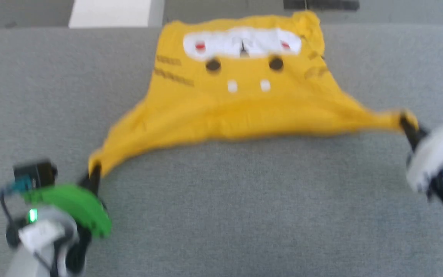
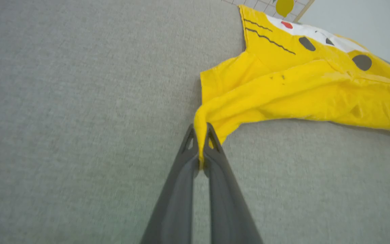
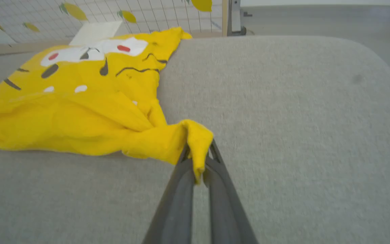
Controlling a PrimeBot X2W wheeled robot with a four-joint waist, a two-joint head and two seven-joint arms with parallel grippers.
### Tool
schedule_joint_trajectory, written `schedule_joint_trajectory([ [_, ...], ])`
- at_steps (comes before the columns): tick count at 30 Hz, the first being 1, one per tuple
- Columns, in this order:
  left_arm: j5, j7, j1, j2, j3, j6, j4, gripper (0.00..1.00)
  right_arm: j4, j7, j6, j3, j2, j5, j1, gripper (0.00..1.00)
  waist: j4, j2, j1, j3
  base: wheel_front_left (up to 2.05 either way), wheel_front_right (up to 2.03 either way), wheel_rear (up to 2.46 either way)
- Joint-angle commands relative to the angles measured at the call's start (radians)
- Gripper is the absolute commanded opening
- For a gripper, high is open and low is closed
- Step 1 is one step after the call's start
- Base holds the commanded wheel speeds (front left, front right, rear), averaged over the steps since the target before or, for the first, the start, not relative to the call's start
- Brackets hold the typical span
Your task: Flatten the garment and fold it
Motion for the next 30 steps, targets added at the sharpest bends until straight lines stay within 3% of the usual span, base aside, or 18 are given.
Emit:
schedule_joint_trajectory([
  [1,-0.012,0.017,0.068,-0.003,0.01,0.025,-0.041,0.0,-0.054,0.029,-0.001,-0.037,0.026,-0.012,0.073,0.0,0.02,-0.0001,0.0001,-0.076,0.0,0.0,0.0],
  [7,-0.036,0.102,0.319,-0.006,0.028,0.123,-0.191,0.0,-0.256,0.181,-0.001,-0.177,0.153,-0.105,0.336,0.0,0.026,-0.0001,0.0001,-0.118,0.0,0.0,0.0],
  [12,-0.052,0.115,0.444,-0.02,0.038,0.159,-0.236,0.0,-0.323,0.279,-0.001,-0.267,0.229,-0.156,0.482,0.0,0.039,-0.0001,0.0001,-0.129,0.0,0.0,0.0],
  [15,-0.065,0.103,0.492,-0.039,0.035,0.163,-0.222,0.0,-0.306,0.34,-0.001,-0.318,0.244,-0.117,0.576,0.0,0.052,-0.0001,0.0001,-0.136,0.0,0.0,0.0],
  [22,-0.072,0.059,0.482,-0.064,0.02,0.135,-0.184,0.0,-0.161,0.3,-0.001,-0.286,0.245,-0.032,0.625,0.0,0.061,-0.0001,0.0001,-0.145,0.0,0.0,0.0],
  [23,-0.072,0.052,0.478,-0.066,0.018,0.129,-0.182,0.0,-0.149,0.293,-0.001,-0.279,0.245,-0.025,0.624,0.17,0.061,-0.0001,0.0001,-0.146,0.0,0.0,0.0],
  [24,-0.072,0.043,0.473,-0.068,0.017,0.123,-0.18,0.0,-0.139,0.284,-0.001,-0.27,0.245,-0.018,0.624,0.86,0.061,-0.0001,0.0001,-0.148,0.0,0.0,0.0],
  [25,-0.072,0.038,0.47,-0.069,0.015,0.118,-0.178,0.0,-0.133,0.279,-0.001,-0.266,0.245,-0.014,0.624,1.0,0.06,-0.0001,0.0001,-0.15,0.0,0.0,0.0],
  [30,-0.064,0.014,0.463,-0.064,0.011,0.1,-0.191,0.0,-0.187,0.229,-0.001,-0.278,0.245,-0.019,0.618,1.0,0.063,-0.0001,0.0001,-0.159,0.0,0.0,0.0],
])
